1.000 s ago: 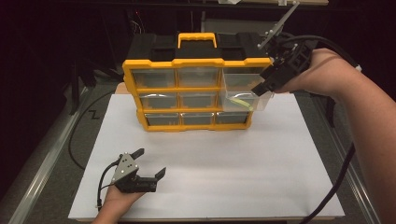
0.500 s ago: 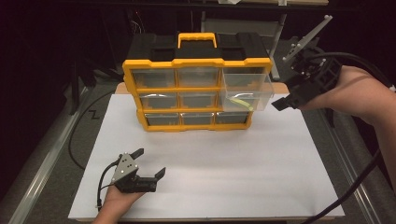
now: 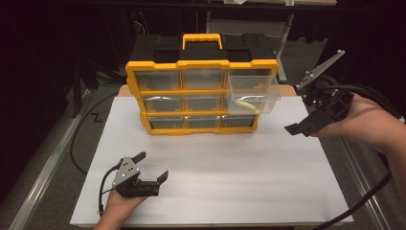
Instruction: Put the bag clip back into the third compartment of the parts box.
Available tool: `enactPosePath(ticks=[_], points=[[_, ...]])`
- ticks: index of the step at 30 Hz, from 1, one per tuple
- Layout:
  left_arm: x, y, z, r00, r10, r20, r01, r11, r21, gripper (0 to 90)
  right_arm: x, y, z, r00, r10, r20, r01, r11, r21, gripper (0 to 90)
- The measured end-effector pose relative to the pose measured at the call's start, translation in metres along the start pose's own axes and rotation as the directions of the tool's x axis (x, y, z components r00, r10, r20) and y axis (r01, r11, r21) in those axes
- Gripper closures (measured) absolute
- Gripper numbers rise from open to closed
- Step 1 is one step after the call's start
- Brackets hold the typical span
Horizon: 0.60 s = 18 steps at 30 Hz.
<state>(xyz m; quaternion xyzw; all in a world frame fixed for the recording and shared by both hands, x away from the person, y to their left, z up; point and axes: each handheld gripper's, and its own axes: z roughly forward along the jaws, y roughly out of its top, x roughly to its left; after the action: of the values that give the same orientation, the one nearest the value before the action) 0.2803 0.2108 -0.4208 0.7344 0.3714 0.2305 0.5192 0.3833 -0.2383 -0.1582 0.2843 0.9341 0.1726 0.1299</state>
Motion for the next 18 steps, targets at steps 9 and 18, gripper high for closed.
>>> enactPosePath(ticks=[9,18], points=[[-0.001,0.0,-0.001,1.0,-0.003,-0.002,0.003,1.0,-0.002,0.6,0.011,-0.019,0.047,0.999,-0.025,-0.038,0.026,0.999,0.023,0.0],[-0.001,-0.001,0.001,0.9999,0.012,0.003,-0.012,0.9998,0.015,0.6,0.018,-0.031,0.097,0.9973,-0.028,-0.068,0.031,0.999,0.044,0.0]])
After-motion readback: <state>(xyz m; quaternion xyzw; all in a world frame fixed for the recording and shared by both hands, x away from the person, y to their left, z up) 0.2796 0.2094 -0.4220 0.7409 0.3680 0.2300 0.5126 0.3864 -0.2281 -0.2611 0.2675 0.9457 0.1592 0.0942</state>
